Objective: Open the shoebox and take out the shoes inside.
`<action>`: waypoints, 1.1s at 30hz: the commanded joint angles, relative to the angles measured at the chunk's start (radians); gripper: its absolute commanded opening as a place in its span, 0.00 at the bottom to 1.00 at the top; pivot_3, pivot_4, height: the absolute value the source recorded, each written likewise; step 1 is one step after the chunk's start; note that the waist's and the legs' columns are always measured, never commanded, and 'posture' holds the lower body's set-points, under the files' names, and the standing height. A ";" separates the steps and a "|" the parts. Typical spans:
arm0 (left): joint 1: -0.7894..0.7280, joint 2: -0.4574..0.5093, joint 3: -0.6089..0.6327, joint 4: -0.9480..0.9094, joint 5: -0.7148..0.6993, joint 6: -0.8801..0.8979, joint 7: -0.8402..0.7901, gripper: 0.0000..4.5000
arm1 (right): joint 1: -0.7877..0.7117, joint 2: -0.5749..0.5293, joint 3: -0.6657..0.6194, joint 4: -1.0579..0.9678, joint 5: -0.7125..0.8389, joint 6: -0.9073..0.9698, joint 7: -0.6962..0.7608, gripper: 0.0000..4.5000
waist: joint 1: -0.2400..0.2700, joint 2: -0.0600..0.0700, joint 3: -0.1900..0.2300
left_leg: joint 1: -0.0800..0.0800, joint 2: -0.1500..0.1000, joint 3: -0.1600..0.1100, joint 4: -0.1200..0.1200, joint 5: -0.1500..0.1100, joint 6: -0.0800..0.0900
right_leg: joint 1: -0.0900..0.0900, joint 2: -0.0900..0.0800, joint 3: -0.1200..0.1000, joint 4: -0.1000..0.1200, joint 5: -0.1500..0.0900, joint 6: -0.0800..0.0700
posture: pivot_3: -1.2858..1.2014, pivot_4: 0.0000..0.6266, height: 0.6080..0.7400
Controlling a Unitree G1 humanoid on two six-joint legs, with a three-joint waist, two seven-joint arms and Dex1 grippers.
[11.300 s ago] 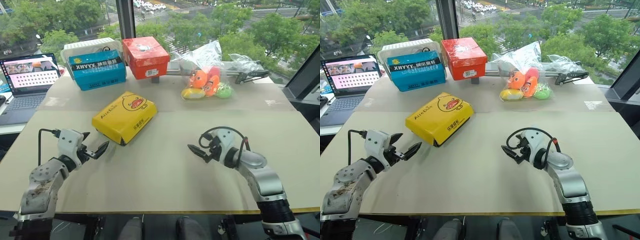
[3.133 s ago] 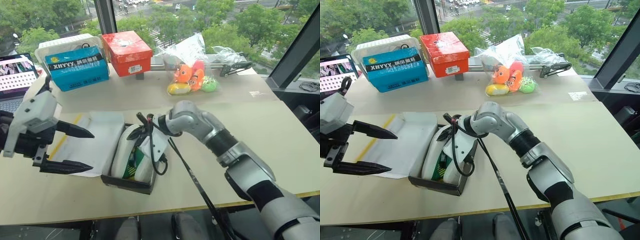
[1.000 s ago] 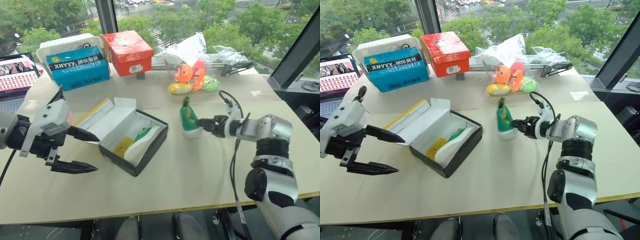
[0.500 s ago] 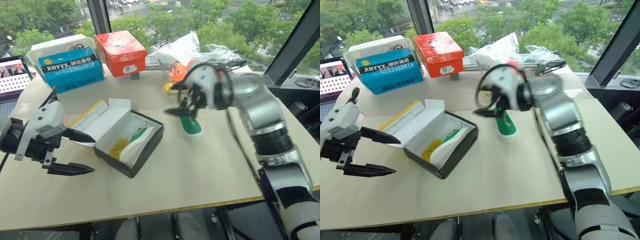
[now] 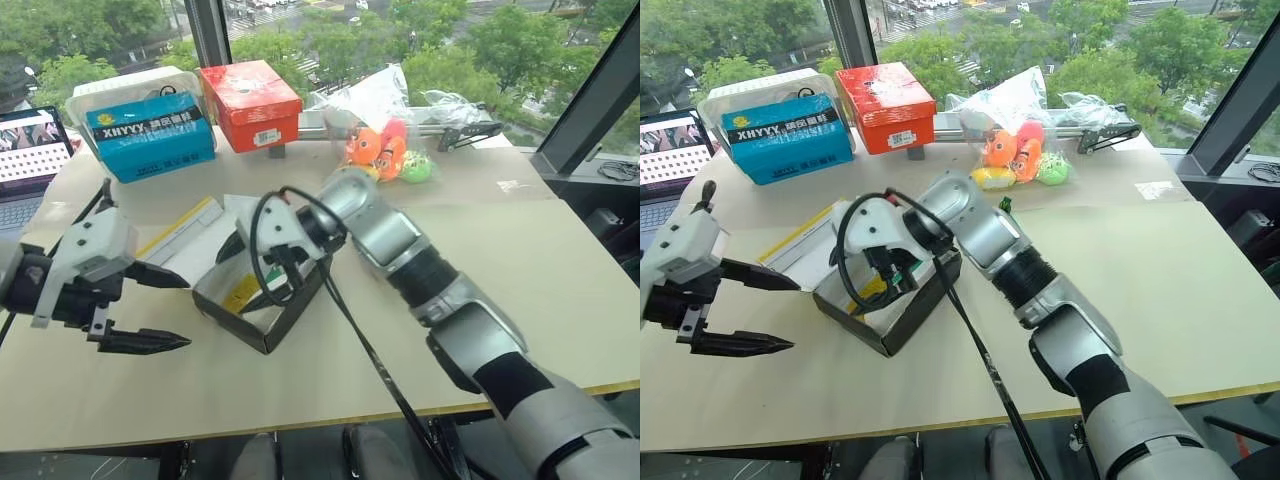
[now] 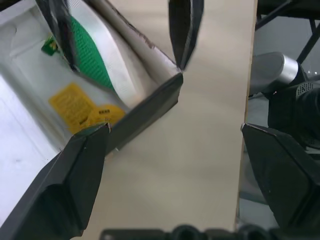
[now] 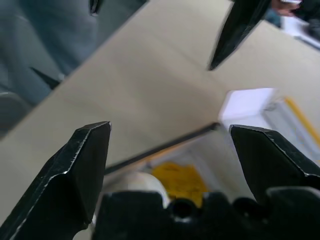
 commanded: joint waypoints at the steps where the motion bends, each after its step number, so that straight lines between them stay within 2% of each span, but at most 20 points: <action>1: 0.041 -0.012 0.111 -0.059 0.004 0.044 0.004 1.00 | -0.033 0.016 -0.005 0.063 -0.015 -0.061 0.053 0.99 | 0.002 0.000 0.000 | 0.000 0.000 0.000 0.000 0.000 0.000 | 0.000 0.000 0.000 0.000 0.000 0.000 | 0.52 0.24 1.00; 9: 0.117 -0.037 0.215 -0.114 0.004 0.098 0.008 1.00 | -0.050 0.090 0.039 0.362 -0.178 -0.332 -0.041 0.99 | -0.005 0.000 0.000 | 0.003 0.000 0.000 -0.001 0.000 0.000 | 0.001 0.000 0.000 0.001 -0.001 -0.001 | 0.52 0.24 1.00; 13: 0.132 -0.038 0.237 -0.123 0.001 0.109 0.005 1.00 | -0.119 0.109 -0.010 0.468 -0.151 -0.325 0.001 0.99 | -0.005 0.000 0.000 | 0.006 0.001 0.000 -0.002 0.000 -0.001 | 0.002 0.001 0.000 0.002 -0.001 -0.002 | 0.52 0.24 1.00; 21: 0.126 -0.033 0.231 -0.119 -0.008 0.111 0.013 1.00 | -0.240 0.123 -0.152 0.614 -0.100 -0.199 0.082 0.99 | -0.002 0.000 0.000 | 0.005 0.001 0.000 -0.002 0.000 -0.002 | 0.002 0.001 0.000 0.001 -0.001 -0.003 | 0.52 0.24 1.00; 31: 0.118 -0.024 0.223 -0.114 -0.014 0.107 0.010 1.00 | -0.135 0.130 -0.076 0.709 -0.296 -0.371 -0.071 0.99 | -0.004 0.000 0.000 | 0.005 0.001 0.000 -0.003 -0.002 -0.004 | 0.002 0.001 0.000 0.001 -0.001 -0.004 | 0.52 0.24 1.00; 33: 0.119 -0.023 0.225 -0.113 -0.012 0.107 0.009 1.00 | -0.123 0.137 -0.066 0.723 -0.324 -0.390 -0.105 0.88 | -0.004 0.000 0.000 | 0.006 0.001 0.000 -0.003 -0.002 -0.004 | 0.002 0.001 0.000 0.002 -0.001 -0.004 | 0.52 0.24 1.00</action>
